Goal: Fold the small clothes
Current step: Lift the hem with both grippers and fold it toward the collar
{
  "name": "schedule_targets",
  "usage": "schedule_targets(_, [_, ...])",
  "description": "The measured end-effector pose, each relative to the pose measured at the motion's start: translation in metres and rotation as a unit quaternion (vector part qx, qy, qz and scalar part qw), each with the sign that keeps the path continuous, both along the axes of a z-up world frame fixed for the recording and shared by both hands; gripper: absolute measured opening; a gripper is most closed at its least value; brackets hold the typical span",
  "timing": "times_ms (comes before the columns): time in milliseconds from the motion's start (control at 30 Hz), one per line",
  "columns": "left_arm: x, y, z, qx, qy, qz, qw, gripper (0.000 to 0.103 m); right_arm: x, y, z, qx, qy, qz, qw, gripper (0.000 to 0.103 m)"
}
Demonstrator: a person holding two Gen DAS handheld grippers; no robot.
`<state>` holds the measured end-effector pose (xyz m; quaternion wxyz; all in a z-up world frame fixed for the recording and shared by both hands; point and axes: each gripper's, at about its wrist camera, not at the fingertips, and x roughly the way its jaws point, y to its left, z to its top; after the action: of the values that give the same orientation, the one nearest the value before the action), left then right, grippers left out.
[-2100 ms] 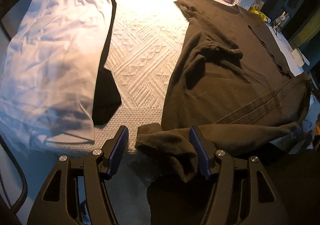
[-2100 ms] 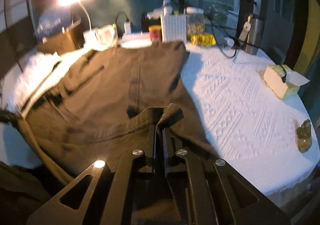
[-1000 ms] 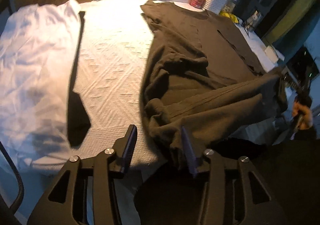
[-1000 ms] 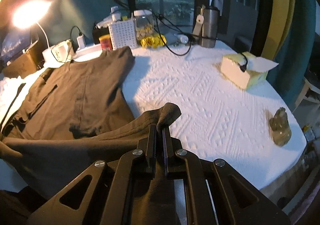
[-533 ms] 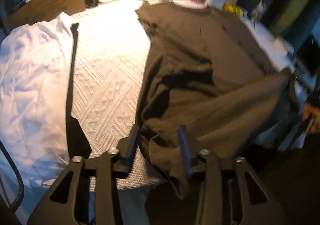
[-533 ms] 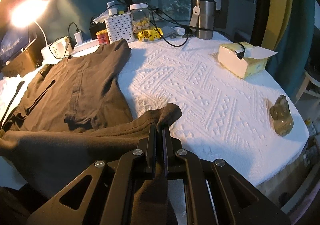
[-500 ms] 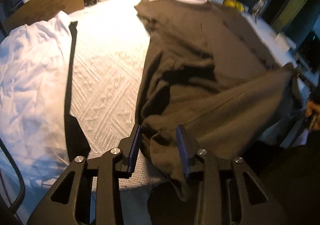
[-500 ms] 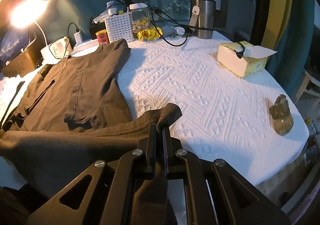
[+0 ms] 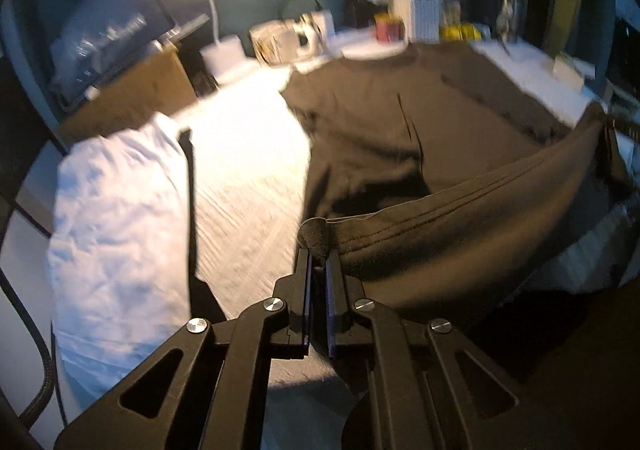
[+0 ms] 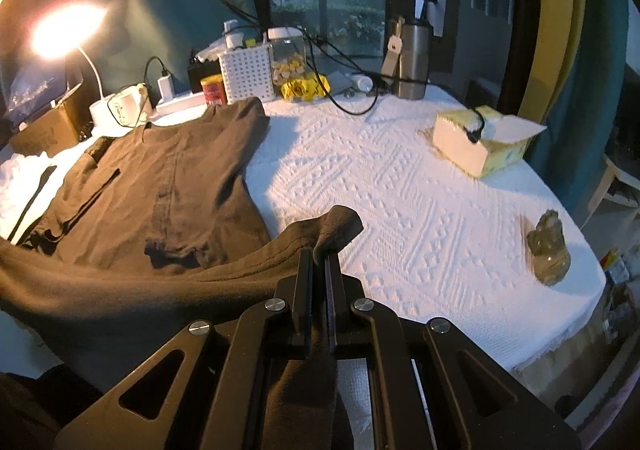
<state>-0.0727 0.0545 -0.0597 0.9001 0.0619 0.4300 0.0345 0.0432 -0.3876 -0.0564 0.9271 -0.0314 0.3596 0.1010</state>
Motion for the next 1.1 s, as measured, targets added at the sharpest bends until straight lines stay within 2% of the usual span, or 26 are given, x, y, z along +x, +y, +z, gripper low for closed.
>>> schedule_targets(400, [0.005, 0.019, 0.031, -0.047, -0.086, 0.025, 0.9949, 0.005, 0.002, 0.008, 0.026, 0.005, -0.026, -0.009, 1.0, 0.006])
schedule_targets(767, [0.033, 0.038, 0.045, -0.074, -0.121, 0.039, 0.9892, 0.005, 0.022, 0.019, 0.047, 0.007, -0.041, -0.011, 0.999, 0.006])
schedule_targets(1100, [0.072, 0.057, 0.051, -0.083, -0.13, 0.044, 0.987, 0.005, 0.055, 0.032, 0.058, 0.017, -0.049, -0.015, 0.999, 0.006])
